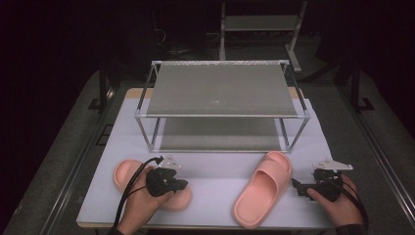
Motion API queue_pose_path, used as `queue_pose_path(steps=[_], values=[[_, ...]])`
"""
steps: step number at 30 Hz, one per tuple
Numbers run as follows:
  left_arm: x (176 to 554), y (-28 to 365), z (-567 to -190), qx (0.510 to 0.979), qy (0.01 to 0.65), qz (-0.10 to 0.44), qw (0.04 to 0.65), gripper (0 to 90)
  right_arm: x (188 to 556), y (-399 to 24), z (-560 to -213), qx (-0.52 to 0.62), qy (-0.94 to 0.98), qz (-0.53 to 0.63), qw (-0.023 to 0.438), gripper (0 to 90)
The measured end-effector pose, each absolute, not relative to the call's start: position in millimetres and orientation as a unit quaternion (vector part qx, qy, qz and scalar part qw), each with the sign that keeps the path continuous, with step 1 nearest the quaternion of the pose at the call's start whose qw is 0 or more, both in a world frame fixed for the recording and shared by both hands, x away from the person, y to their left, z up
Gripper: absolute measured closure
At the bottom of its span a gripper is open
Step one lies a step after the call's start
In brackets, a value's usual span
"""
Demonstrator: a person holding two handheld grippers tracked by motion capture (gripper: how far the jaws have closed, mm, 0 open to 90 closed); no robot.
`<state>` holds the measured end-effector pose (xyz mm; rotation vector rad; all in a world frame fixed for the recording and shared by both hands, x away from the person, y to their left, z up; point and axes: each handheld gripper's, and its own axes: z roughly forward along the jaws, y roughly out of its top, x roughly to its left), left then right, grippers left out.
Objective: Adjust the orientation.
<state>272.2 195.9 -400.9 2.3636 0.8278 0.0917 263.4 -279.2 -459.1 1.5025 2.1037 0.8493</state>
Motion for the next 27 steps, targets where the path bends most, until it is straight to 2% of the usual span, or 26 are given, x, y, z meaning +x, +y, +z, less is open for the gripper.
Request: queue_pose_path(steps=[6, 14, 15, 16, 19, 20, 21, 27], values=[[260, 213, -386, 0.884, 0.313, 0.051, 0.343, 88.4, 264, -279, -459, 0.540, 0.756, 0.305, 0.208, 0.0], [235, 288, -364, 0.849, 0.373, 0.100, 0.360, 90.0, 263, -279, -459, 0.540, 0.756, 0.305, 0.209, 0.0], [235, 288, -364, 0.849, 0.373, 0.100, 0.360, 90.0, 263, -279, -459, 0.540, 0.756, 0.305, 0.209, 0.0], [230, 312, -365, 0.837, 0.400, 0.116, 0.355, 90.0, 263, -279, -459, 0.540, 0.756, 0.305, 0.209, 0.0], [227, 348, -376, 0.818, 0.447, 0.142, 0.334, 90.0, 263, -279, -459, 0.540, 0.756, 0.305, 0.209, 0.0], [227, 348, -376, 0.818, 0.447, 0.142, 0.334, 90.0, 263, -279, -459, 0.540, 0.757, 0.304, 0.209, 0.0], [228, 371, -384, 0.805, 0.476, 0.151, 0.319, 90.0, 263, -279, -459, 0.540, 0.757, 0.304, 0.208, 0.0], [256, 407, -403, 0.780, 0.518, 0.161, 0.312, 90.0, 264, -279, -459, 0.541, 0.757, 0.303, 0.207, 0.0]])
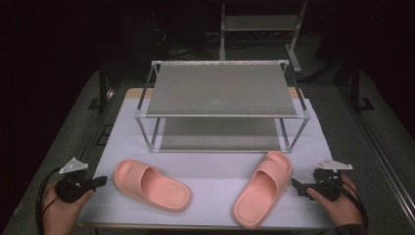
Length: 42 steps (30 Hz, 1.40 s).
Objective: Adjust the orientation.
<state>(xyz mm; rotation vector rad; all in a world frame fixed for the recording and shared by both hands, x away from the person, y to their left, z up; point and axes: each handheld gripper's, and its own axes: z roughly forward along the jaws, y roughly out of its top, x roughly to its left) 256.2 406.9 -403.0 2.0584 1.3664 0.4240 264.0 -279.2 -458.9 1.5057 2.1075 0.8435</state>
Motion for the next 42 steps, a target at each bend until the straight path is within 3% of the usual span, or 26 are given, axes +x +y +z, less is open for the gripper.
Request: queue_pose_path(steps=[10, 11, 26, 35, 42], values=[[294, 394, -414, 0.783, 0.514, 0.149, 0.317, 90.0, 264, -279, -459, 0.540, 0.756, 0.305, 0.208, 0.0], [298, 386, -413, 0.787, 0.505, 0.132, 0.328, 90.0, 263, -279, -459, 0.540, 0.756, 0.305, 0.209, 0.0], [336, 288, -414, 0.836, 0.420, 0.136, 0.325, 90.0, 263, -279, -459, 0.540, 0.756, 0.306, 0.208, 0.0], [293, 316, -406, 0.823, 0.434, 0.153, 0.332, 87.3, 264, -279, -459, 0.541, 0.757, 0.304, 0.208, 0.0], [250, 318, -421, 0.836, 0.419, 0.104, 0.338, 88.0, 264, -279, -459, 0.541, 0.757, 0.303, 0.207, 0.0]])
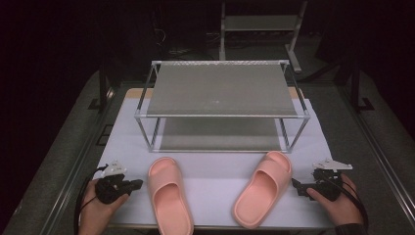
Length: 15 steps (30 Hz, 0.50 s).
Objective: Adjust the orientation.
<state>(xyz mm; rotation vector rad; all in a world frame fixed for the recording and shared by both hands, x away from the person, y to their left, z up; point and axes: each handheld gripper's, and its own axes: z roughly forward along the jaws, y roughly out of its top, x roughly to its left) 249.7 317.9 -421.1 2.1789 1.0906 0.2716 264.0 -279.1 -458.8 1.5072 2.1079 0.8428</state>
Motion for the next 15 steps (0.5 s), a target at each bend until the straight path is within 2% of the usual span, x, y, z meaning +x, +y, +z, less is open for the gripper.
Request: queue_pose_path(steps=[5, 15], values=[[242, 303, -421, 0.846, 0.400, 0.103, 0.337, 88.5, 264, -279, -459, 0.540, 0.757, 0.304, 0.208, 0.0], [266, 281, -422, 0.851, 0.383, 0.102, 0.345, 88.6, 263, -279, -459, 0.540, 0.757, 0.304, 0.209, 0.0]])
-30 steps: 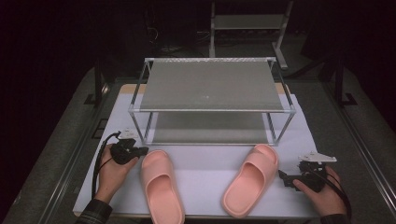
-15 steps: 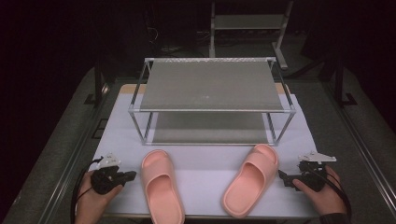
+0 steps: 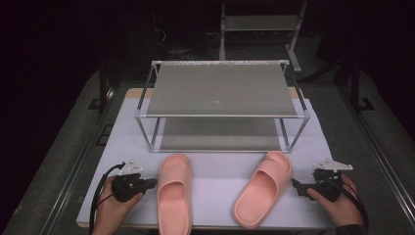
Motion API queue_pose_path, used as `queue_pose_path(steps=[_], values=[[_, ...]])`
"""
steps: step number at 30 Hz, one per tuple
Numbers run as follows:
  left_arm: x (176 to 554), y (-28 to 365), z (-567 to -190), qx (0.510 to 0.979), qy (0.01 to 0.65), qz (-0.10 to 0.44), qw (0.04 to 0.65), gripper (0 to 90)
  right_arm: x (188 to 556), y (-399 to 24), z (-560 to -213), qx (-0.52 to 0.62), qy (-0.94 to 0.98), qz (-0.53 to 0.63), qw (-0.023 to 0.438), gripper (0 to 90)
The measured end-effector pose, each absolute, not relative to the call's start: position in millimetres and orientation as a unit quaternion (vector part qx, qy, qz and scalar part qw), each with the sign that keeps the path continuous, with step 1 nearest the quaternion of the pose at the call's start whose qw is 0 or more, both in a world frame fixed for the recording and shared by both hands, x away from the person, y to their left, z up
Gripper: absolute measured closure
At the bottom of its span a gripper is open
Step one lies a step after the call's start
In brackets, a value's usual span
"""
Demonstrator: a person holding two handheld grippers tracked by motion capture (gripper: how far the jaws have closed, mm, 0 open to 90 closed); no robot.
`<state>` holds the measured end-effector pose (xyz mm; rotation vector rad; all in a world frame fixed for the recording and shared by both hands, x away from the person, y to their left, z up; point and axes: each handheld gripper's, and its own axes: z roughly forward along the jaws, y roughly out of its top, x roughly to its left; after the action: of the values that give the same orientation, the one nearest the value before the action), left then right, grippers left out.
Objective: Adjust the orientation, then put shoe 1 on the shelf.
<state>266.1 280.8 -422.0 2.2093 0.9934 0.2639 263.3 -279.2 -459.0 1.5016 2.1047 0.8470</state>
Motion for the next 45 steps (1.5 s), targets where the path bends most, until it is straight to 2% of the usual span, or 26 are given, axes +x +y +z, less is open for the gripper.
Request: queue_pose_path(steps=[7, 12, 13, 14, 17, 23, 27, 33, 37, 45], values=[[277, 274, -423, 0.852, 0.379, 0.105, 0.346, 86.5, 263, -279, -459, 0.540, 0.756, 0.305, 0.210, 0.0], [272, 279, -419, 0.845, 0.385, 0.107, 0.355, 71.7, 263, -279, -459, 0.540, 0.756, 0.305, 0.209, 0.0], [269, 282, -417, 0.843, 0.386, 0.108, 0.357, 71.7, 263, -279, -459, 0.540, 0.756, 0.305, 0.209, 0.0], [267, 285, -416, 0.841, 0.386, 0.108, 0.363, 64.1, 263, -279, -459, 0.540, 0.757, 0.304, 0.209, 0.0], [254, 296, -406, 0.834, 0.381, 0.105, 0.386, 54.8, 263, -279, -459, 0.540, 0.756, 0.305, 0.209, 0.0], [232, 307, -396, 0.826, 0.368, 0.105, 0.413, 42.8, 263, -279, -459, 0.540, 0.756, 0.305, 0.209, 0.0], [222, 303, -395, 0.830, 0.356, 0.102, 0.418, 39.6, 263, -279, -459, 0.540, 0.756, 0.305, 0.209, 0.0], [234, 285, -404, 0.838, 0.346, 0.100, 0.411, 39.5, 263, -279, -459, 0.540, 0.756, 0.305, 0.209, 0.0], [243, 276, -408, 0.844, 0.338, 0.097, 0.406, 43.1, 263, -279, -459, 0.540, 0.756, 0.305, 0.210, 0.0], [249, 267, -411, 0.853, 0.322, 0.119, 0.394, 67.4, 263, -279, -459, 0.539, 0.756, 0.305, 0.210, 0.0]])
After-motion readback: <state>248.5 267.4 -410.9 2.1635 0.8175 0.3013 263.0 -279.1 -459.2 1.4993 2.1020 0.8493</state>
